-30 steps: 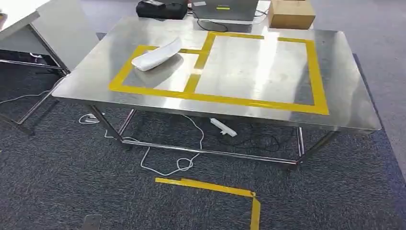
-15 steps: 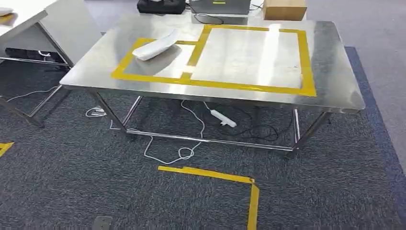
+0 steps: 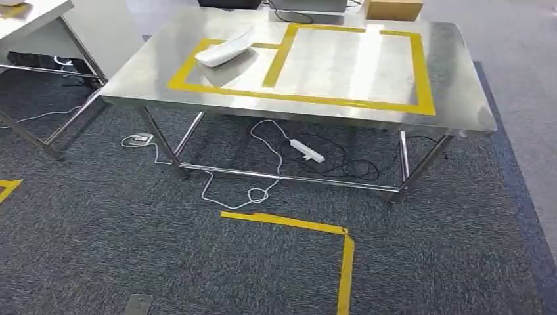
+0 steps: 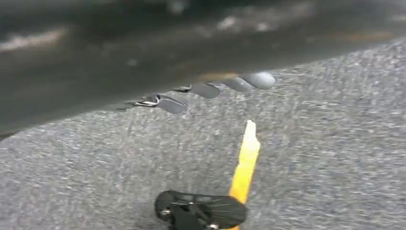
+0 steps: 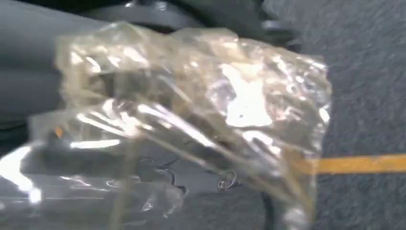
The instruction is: Take the parts from the cabinet and place them on the table.
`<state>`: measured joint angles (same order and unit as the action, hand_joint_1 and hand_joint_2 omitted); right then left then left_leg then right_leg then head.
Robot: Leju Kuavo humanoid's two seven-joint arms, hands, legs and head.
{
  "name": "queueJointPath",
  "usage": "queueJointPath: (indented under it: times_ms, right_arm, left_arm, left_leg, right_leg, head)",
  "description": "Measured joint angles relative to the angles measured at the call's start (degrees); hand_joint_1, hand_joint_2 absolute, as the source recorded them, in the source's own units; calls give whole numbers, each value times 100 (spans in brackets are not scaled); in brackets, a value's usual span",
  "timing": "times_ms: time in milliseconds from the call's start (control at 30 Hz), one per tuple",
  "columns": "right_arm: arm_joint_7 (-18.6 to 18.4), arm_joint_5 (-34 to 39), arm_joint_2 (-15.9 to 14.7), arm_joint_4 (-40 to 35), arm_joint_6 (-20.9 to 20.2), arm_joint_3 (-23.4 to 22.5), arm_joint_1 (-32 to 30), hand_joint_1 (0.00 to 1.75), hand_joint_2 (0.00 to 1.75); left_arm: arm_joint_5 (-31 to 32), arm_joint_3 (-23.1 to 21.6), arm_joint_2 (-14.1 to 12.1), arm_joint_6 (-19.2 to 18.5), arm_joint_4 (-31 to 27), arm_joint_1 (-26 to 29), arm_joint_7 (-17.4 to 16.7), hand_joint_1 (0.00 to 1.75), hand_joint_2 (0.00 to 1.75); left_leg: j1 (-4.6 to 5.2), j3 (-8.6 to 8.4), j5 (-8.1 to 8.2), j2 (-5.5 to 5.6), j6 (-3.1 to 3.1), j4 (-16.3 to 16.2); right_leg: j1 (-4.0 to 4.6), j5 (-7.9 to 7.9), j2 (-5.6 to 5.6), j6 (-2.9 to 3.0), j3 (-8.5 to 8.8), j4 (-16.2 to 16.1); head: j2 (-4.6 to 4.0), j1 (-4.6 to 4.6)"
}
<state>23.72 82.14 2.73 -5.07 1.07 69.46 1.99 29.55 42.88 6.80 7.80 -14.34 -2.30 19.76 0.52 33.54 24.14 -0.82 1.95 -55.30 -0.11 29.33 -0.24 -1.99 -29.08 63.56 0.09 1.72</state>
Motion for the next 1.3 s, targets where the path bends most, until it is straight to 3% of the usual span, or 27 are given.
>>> queueJointPath:
  times_ms: [67,167,200,267,300,333,367,400,433,500,533,567,600,700,767,833,867,900,933,1000,1033,1067,1100,1200,1233,1267,1300]
  right_arm:
    - [4,2,-2,0,2,15,26,0,0]
    - [2,4,-2,0,4,31,11,0,0]
    - [-4,7,-2,0,4,41,7,0,0]
    - [-18,15,-7,0,15,59,7,0,0]
    - [-20,17,-7,0,15,61,7,0,0]
    - [-20,17,-7,0,9,66,7,0,0]
    - [-22,17,-7,0,9,68,6,0,0]
    - [-22,20,-7,0,11,70,4,0,0]
    - [-24,22,-7,0,11,72,-1,0,0]
    - [-37,26,-7,0,11,72,-6,0,0]
    - [-37,26,-7,0,11,72,-11,0,0]
    - [-37,28,-7,0,11,74,-6,0,0]
    - [-39,28,-7,0,11,74,-4,0,0]
    - [-46,28,-7,0,9,74,12,0,0]
    - [-46,35,-7,0,11,74,14,0,0]
    - [-48,37,-9,0,9,76,-7,0,0]
    - [-50,44,-9,0,9,76,-16,0,0]
    - [-53,50,-9,0,7,79,-19,0,0]
    - [-55,52,-9,0,4,83,-19,0,0]
    - [-55,54,-9,0,0,98,-15,0,0]
    - [-55,59,-11,0,0,109,-12,0,0]
    - [-55,66,-35,0,0,111,-6,0,0]
    - [-52,68,-35,0,-2,114,-10,0,0]
    - [-66,77,-33,-2,-4,122,-19,0,0]
    - [-68,77,-20,-5,-9,127,-7,0,0]
    - [-68,85,-33,-4,-4,129,-7,0,0]
    - [-70,83,-33,-4,-7,131,-19,0,0]
  left_arm:
    - [26,0,0,2,0,-3,7,0,0]
    - [50,0,-4,9,6,-5,13,0,0]
    - [57,4,-20,31,9,7,13,0,0]
    - [79,4,-20,44,11,28,13,0,0]
    - [83,4,-20,46,11,29,11,0,0]
    - [87,4,-13,59,11,26,13,0,0]
    - [103,4,-13,74,13,27,11,0,0]
    - [111,4,-13,92,15,27,11,0,0]
    - [125,4,-13,112,15,27,11,0,0]
    - [155,4,-15,129,15,27,11,0,0]
    - [164,4,-11,129,15,22,11,0,0]
    - [168,4,-11,131,17,-1,11,0,0]
    - [168,4,-13,133,17,-6,11,0,0]
    - [168,4,-5,131,17,10,11,0,0]
    - [170,4,-7,131,17,10,13,0,0]
    - [179,9,-2,131,17,1,13,0,0]
    - [184,9,0,131,17,6,13,0,0]
    - [186,11,2,131,20,21,13,0,0]
    - [186,13,4,131,22,33,13,0,0]
    - [190,13,7,131,24,31,13,0,0]
    - [205,13,13,133,24,22,13,0,0]
    - [223,15,31,133,24,15,13,0,0]
    - [227,20,24,142,24,-4,15,0,0]
    - [280,28,33,151,28,26,15,0,0]
    - [284,33,11,153,28,31,15,0,0]
    - [284,33,17,157,31,34,20,0,0]
    - [282,35,17,157,31,23,22,0,0]
  left_leg:
    - [28,92,-86,4,-54,-65]
    - [2,133,-267,1,-131,-24]
    - [3,184,-231,22,-167,-45]
    - [-26,316,383,53,-249,-437]
    - [-41,392,638,53,-275,-750]
    - [-66,522,956,53,-310,-1332]
    - [-79,576,1025,53,-331,-1685]
    - [-97,548,928,53,-348,-1818]
    - [-115,414,738,51,-363,-1686]
    - [-135,-136,389,-24,-372,-830]
    - [-137,-447,331,-209,-365,-291]
    - [-65,-548,410,-254,-332,-126]
    - [-69,-527,413,-241,-257,-93]
    - [-91,-487,420,-89,-145,-14]
    - [-106,-450,367,-16,-46,-8]
    - [-79,-390,324,75,13,-10]
    - [-59,-361,303,133,27,-14]
    - [-41,-348,283,184,35,-15]
    - [-25,-341,267,246,36,-15]
    - [1,-343,244,390,21,-17]
    - [4,-340,229,462,12,-19]
    - [30,-310,213,499,-15,-38]
    - [8,-254,200,573,-35,-66]
    - [-8,-165,98,796,-180,-59]
    - [-12,-147,178,698,-180,-119]
    - [2,-49,372,428,-223,-320]
    - [-35,128,630,291,-268,-722]
  right_leg:
    - [19,291,6,35,690,-1041]
    - [52,245,12,116,540,-1057]
    - [-8,157,-18,185,488,-1100]
    - [-2,41,-35,281,399,-1078]
    - [-1,19,-38,291,352,-1071]
    - [1,-34,-52,293,254,-1035]
    - [0,-55,-80,295,185,-1007]
    - [-4,-74,-118,294,112,-975]
    - [-8,-99,-152,278,52,-955]
    - [-21,-120,-228,258,-12,-901]
    - [-5,-111,-279,231,-27,-870]
    - [12,-111,-331,199,-60,-841]
    - [23,-134,-377,162,-59,-831]
    - [25,-135,-502,88,-75,-802]
    - [-9,234,-133,40,-279,-410]
    - [-13,686,-14,33,-686,557]
    - [-7,829,4,34,-873,985]
    - [-7,812,10,45,-926,1125]
    - [-6,655,15,66,-823,958]
    - [-5,139,100,135,-297,-28]
    - [-4,-57,299,184,-7,-564]
    - [-29,30,608,229,75,-752]
    - [-38,34,569,188,125,-854]
    - [-35,-28,376,210,109,-858]
    - [-76,-66,269,219,120,-902]
    - [-74,-80,215,244,115,-913]
    - [-72,-85,113,265,101,-907]
  head:
    - [0,2]
    - [0,20]
    - [-2,-15]
    - [0,33]
    - [0,59]
    - [0,42]
    - [0,55]
    - [0,55]
    - [0,59]
    - [0,59]
    - [0,64]
    - [0,79]
    - [0,51]
    - [0,66]
    - [0,31]
    - [0,35]
    - [0,29]
    - [0,37]
    - [0,31]
    - [0,33]
    - [0,33]
    - [0,48]
    - [0,39]
    - [0,44]
    - [0,35]
    - [0,97]
    - [0,147]
